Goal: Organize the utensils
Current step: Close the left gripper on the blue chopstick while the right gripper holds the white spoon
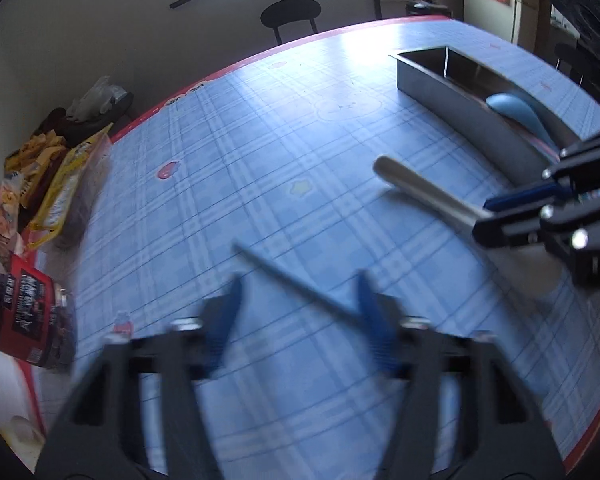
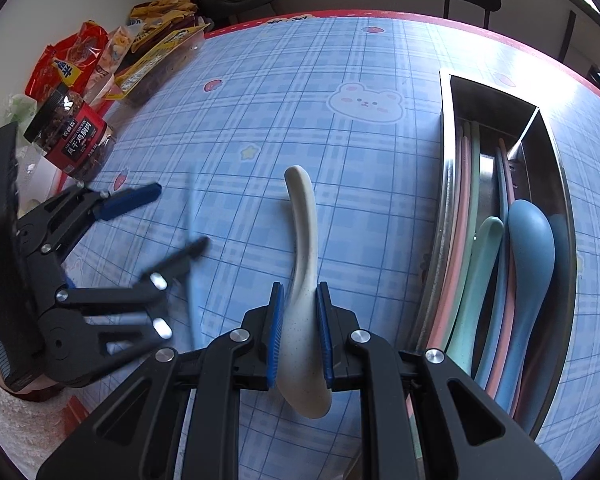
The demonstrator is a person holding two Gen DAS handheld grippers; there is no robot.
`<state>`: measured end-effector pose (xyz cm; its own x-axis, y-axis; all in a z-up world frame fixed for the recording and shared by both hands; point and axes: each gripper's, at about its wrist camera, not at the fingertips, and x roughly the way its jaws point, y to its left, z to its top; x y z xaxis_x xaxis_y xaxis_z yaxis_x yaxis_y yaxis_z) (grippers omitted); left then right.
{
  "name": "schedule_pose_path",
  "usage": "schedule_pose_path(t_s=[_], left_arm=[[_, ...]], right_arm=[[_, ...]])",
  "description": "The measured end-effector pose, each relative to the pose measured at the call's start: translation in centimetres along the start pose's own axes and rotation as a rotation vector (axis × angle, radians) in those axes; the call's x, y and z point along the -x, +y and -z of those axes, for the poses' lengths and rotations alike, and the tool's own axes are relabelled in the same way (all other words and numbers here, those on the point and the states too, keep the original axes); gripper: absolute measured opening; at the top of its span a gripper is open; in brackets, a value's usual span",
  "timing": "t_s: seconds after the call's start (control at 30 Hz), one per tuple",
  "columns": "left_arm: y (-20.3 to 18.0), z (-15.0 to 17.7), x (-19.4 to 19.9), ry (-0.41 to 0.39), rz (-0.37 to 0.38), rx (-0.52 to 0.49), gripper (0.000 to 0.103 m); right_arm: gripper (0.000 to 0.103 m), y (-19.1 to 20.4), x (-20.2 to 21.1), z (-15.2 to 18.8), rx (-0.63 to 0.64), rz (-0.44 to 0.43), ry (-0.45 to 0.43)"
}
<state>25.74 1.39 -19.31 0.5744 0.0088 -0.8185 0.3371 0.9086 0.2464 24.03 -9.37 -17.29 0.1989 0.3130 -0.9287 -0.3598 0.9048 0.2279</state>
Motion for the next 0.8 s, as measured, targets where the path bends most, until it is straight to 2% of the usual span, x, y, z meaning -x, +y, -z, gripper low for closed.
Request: schedule_pose_path(t_s=[0.03, 0.1, 0.2, 0.37, 0.57, 0.63, 0.7, 0.73, 0.77, 0.8], left_arm=[[0.1, 0.4, 0.2, 0.003, -0.031, -0.02, 0.016], [0.7, 1.3, 0.4, 0.017, 0.012, -0.025, 0.005], [1.9, 2.5, 0.8, -0.001, 0.076, 0.013, 0.005], [4.2, 3.1, 0.5, -0.009, 0.2, 0.165, 0.005], [4.3, 2.5, -0.1, -0.029, 0.221, 0.206, 0.006], [4.8, 2.3, 0.0, -0.009, 0.229, 0.245, 0.01], [5.4, 2.7, 1.2, -0.028, 0.247, 0.298, 0.028], [5.8, 2.9, 1.9, -0.039, 0.252, 0.33, 0.048], [6.0, 3.2, 2.8, -0.049, 0.257, 0.363, 0.061], [6.0, 3.5, 3.5, -0.052, 0.267, 0.38, 0.062]], right_arm=[[0.016, 0.0, 0.0, 0.0, -0.003, 0.0, 0.0], [0.016, -0.1, 0.0, 0.0, -0.009, -0.001, -0.001], [0.014, 0.1, 0.1, 0.1, -0.013, -0.014, -0.007], [0.01, 1.3, 0.1, 0.6, 0.009, -0.038, -0.004], [0.008, 2.5, 0.0, 1.3, 0.03, -0.041, -0.009], [0.008, 2.3, 0.0, 1.3, 0.017, -0.05, -0.013], [0.008, 2.2, 0.0, 1.4, 0.018, -0.056, -0.018], [0.008, 2.3, 0.0, 1.4, 0.022, -0.057, -0.019], [0.008, 2.2, 0.0, 1.4, 0.025, -0.058, -0.019], [0.008, 2.2, 0.0, 1.4, 0.025, -0.061, -0.017]])
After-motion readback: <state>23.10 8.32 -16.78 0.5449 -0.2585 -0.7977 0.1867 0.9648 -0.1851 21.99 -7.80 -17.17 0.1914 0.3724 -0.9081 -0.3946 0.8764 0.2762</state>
